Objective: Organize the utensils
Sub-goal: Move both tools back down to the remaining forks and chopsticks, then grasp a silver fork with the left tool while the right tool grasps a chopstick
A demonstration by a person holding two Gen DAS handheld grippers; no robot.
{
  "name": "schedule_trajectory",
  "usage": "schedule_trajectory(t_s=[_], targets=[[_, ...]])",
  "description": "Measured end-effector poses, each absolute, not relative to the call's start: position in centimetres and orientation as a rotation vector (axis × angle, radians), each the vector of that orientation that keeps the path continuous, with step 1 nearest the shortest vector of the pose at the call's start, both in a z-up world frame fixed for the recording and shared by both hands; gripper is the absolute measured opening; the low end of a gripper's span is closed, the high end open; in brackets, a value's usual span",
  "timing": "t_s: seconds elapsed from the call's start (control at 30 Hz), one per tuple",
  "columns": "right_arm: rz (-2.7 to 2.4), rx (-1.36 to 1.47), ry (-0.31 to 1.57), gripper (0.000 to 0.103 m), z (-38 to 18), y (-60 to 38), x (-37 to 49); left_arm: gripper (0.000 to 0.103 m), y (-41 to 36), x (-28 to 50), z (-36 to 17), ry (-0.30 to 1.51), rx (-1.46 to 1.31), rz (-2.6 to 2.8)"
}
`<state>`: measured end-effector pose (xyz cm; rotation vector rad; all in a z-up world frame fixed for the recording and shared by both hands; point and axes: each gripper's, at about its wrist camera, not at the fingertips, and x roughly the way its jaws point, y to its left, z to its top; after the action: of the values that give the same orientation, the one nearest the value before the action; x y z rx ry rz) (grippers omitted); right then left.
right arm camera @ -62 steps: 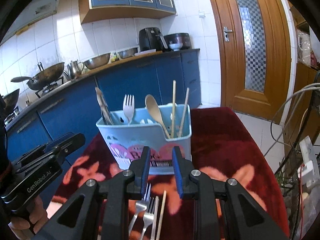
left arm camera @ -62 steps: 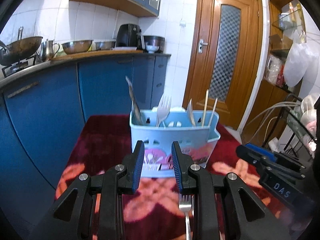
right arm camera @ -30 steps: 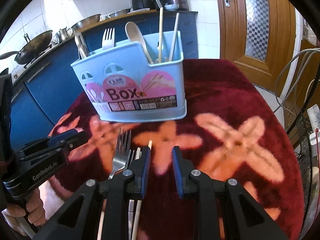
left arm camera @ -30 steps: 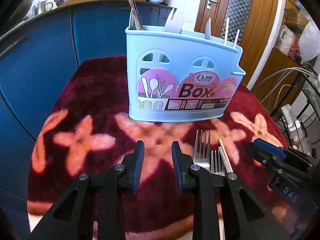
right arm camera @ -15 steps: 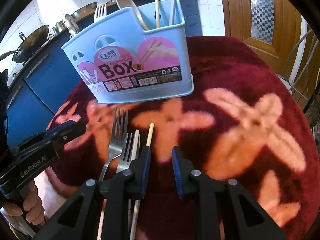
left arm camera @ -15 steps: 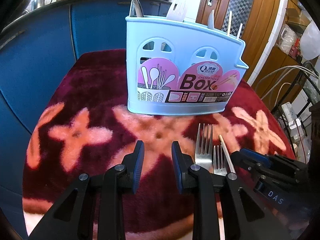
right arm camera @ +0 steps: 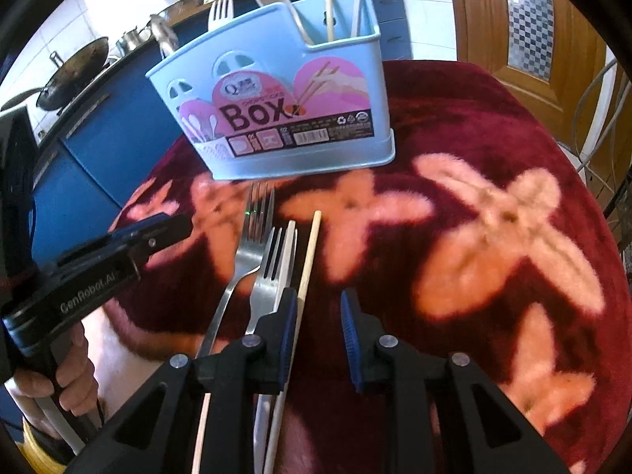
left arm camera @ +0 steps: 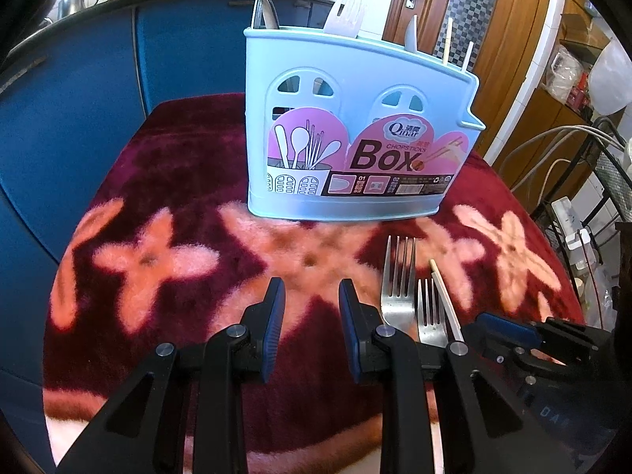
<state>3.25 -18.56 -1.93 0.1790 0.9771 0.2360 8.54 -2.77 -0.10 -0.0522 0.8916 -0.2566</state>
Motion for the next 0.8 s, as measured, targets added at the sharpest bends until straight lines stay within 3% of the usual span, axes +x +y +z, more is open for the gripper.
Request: schedule_trajectory(t_s=[0.27, 0.3, 0.37, 0.47, 0.8], targets=[[0.242, 0.129, 1.022, 0.026, -2.4, -17.6, 4.0, 0.028, -2.8, 8.3, -0.1, 0.902, -0.049, -0.274], [0.237, 0.124, 1.024, 0.024, -2.4, -17.6, 4.2, 0.028, -2.9, 8.2, -0.1, 0.906, -0.050, -0.280], [0.221, 0.105, 1.016, 0.010, -2.4, -17.6, 4.3, 0.028, -3.1, 8.1, -0.1, 0.912, -0.048, -0.290], [0.210, 0.126, 1.008, 0.006, -2.3, -18.2, 4.3, 0.028, -3.6, 7.9, -0.2, 0.926, -0.041, -0.316], [0.135, 0.166, 0.967, 0.006, -1.9, -21.8, 4.1, 0.028, -5.8, 9.3, -1.5, 0.985, -0.028, -0.396]])
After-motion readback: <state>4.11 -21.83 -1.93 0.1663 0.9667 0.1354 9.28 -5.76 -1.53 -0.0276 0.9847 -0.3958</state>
